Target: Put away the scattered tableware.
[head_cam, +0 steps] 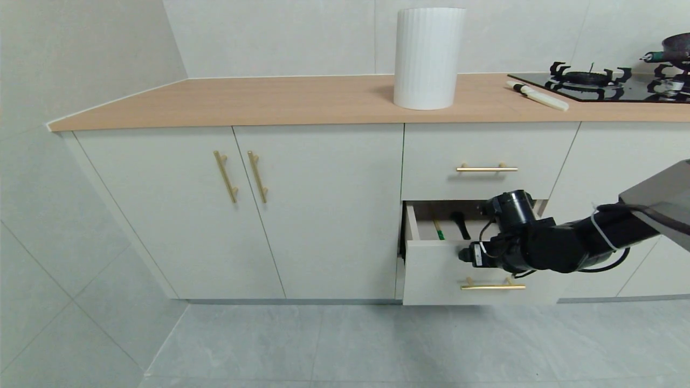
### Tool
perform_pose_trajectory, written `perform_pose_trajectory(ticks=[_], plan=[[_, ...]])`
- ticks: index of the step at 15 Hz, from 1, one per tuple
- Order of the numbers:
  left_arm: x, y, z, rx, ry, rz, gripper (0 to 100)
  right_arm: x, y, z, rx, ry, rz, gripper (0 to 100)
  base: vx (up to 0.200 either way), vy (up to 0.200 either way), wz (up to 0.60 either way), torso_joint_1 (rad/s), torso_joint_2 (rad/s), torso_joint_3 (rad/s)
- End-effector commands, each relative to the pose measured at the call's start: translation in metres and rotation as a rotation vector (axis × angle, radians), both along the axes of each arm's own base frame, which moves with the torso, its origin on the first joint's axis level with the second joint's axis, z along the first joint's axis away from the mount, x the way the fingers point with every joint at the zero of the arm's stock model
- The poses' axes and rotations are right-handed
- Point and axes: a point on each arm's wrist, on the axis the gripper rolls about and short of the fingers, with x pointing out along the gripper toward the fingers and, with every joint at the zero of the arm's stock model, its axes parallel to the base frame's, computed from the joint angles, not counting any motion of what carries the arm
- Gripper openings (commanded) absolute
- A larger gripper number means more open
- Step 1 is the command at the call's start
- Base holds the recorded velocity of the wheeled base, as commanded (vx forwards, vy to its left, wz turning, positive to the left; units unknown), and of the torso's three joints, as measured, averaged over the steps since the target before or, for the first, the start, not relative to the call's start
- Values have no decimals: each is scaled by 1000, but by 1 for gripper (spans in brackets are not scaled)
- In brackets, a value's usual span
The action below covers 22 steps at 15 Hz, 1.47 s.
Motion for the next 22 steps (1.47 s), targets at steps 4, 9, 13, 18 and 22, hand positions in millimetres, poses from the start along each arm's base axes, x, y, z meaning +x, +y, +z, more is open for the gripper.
perform_pose_trajectory(ticks=[4,9,13,18,22], plan=[[0,0,0,0,1,2,100,38,-1,-18,-15,-28,-9,100,0,0,0,0,0,0],[0,0,0,0,-1,1,100,65,-4,-21,-20,-77,-17,100,0,0,0,0,0,0],[0,0,0,0,1,1,100,79,-4,-29,-13,-98,-28,100,0,0,0,0,0,0],[0,0,0,0,1,1,100,97,-15,-40,-5,-196,-50,100,0,0,0,0,0,0],[0,0,0,0,1,2,100,101,-18,-45,0,-226,-57,100,0,0,0,0,0,0]])
